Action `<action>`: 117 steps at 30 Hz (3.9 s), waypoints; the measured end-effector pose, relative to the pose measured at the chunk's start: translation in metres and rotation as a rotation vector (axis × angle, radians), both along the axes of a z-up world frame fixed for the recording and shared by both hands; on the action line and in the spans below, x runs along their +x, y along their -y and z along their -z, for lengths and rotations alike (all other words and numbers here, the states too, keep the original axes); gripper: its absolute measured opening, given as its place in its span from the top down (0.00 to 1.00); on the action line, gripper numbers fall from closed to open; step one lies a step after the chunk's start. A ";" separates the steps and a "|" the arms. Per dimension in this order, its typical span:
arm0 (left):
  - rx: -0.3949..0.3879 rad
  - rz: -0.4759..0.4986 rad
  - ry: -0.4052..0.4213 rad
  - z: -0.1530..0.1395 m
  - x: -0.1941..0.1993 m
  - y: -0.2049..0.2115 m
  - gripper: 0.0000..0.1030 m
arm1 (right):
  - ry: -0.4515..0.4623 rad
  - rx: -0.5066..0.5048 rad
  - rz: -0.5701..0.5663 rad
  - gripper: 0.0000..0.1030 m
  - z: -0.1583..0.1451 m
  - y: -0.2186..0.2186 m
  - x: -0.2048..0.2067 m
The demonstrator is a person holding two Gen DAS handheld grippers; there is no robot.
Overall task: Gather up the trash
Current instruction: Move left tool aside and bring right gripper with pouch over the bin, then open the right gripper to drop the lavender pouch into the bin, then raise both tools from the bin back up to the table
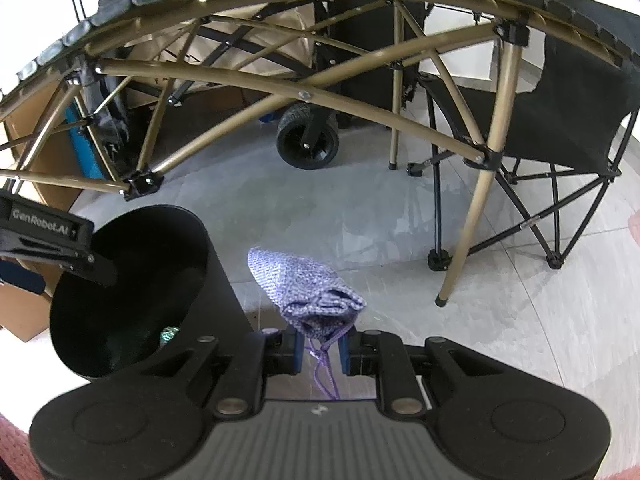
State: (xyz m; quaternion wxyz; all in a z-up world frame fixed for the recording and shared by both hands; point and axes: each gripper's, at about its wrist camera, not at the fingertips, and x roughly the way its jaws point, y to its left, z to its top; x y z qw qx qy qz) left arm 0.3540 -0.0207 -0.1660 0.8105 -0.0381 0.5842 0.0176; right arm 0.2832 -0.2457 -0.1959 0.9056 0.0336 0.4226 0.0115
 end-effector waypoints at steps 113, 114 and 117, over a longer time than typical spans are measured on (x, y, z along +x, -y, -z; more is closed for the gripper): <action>-0.031 -0.246 0.703 -0.194 0.025 -0.069 0.00 | 0.656 0.195 0.039 0.00 -0.206 -0.066 0.134; -0.029 -0.252 0.706 -0.195 0.032 -0.071 0.00 | 0.652 0.199 0.036 0.00 -0.206 -0.069 0.142; -0.023 -0.260 0.713 -0.197 0.052 -0.073 0.00 | 0.641 0.186 0.029 0.00 -0.207 -0.079 0.165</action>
